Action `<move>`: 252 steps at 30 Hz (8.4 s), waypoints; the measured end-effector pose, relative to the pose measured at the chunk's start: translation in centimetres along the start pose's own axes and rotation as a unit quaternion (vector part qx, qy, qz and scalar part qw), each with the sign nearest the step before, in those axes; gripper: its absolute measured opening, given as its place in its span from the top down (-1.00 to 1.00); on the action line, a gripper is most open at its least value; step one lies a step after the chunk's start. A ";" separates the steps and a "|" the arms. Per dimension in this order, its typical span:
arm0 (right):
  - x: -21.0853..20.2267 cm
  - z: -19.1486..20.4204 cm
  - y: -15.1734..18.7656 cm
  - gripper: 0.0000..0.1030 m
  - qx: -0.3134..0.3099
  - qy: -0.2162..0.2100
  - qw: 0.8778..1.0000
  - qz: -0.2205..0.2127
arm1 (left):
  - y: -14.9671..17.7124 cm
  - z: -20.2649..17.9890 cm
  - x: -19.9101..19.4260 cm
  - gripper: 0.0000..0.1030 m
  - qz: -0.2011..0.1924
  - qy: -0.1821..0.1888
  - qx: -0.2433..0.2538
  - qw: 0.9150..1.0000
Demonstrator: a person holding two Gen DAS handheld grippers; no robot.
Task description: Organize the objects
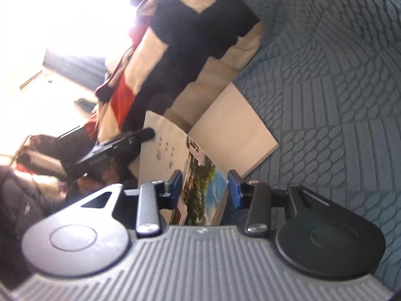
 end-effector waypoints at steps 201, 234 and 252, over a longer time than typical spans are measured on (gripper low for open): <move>10.6 11.5 -1.8 -0.30 -0.268 0.297 0.912 0.089 | 7.7 4.6 -4.6 -0.16 0.099 -0.079 -0.255 0.959; 1.9 15.4 7.9 -0.30 0.017 0.326 0.939 -0.104 | 11.0 3.7 -3.1 0.71 0.142 0.022 -0.347 0.927; -4.3 19.9 18.0 -0.31 0.184 0.287 0.910 -0.237 | 11.7 2.9 -4.1 0.89 0.135 0.031 -0.358 0.923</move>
Point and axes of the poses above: each gripper's, at about its wrist camera, not at the fingertips, and x roughly the way its jaws point, z to its left, y to its underside, the point moved 1 cm from there along x, roughly the way its jaws point, and after that the axes turned 11 degrees about y, right-handed, at the moved point
